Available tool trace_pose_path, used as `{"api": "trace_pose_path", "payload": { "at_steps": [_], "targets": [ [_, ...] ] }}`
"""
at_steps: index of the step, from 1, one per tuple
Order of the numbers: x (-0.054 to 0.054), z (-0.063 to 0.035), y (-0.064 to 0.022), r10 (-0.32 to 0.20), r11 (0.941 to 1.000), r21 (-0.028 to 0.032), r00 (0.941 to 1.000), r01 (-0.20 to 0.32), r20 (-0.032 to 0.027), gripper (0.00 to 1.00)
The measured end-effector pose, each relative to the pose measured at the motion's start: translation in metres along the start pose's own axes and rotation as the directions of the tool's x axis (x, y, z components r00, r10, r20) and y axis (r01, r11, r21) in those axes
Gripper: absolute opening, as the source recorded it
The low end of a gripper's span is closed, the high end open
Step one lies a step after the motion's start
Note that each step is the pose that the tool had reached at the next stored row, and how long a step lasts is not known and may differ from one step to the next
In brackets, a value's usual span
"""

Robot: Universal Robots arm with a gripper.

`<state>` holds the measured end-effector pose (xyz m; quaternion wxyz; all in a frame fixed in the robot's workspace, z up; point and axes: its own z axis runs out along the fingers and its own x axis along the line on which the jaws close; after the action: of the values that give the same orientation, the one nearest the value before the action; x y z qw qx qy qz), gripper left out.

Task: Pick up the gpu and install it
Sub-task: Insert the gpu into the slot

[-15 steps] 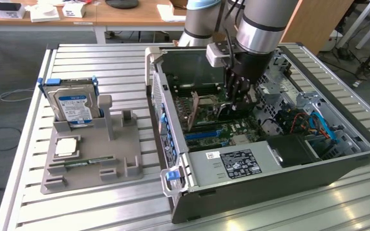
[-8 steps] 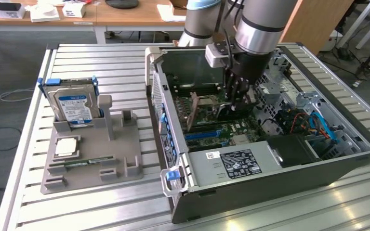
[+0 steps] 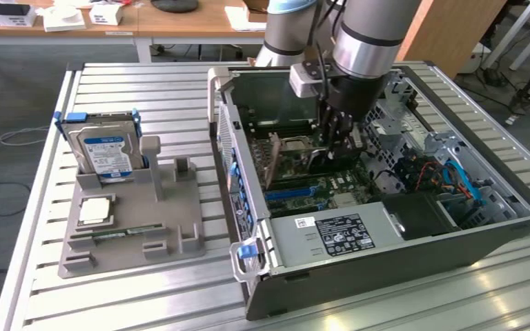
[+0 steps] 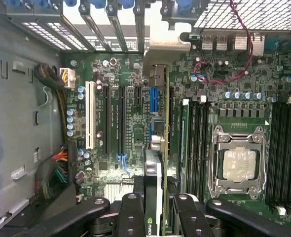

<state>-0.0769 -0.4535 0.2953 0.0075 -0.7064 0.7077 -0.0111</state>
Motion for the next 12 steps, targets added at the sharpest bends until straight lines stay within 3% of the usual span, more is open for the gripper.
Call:
{"api": "trace_pose_path", "payload": {
  "at_steps": [12],
  "targets": [
    [0.0001, 0.0004, 0.0071, -0.001, 1.0000, 0.0020, 1.0000, 0.001, -0.0002, 0.27]
  ]
}}
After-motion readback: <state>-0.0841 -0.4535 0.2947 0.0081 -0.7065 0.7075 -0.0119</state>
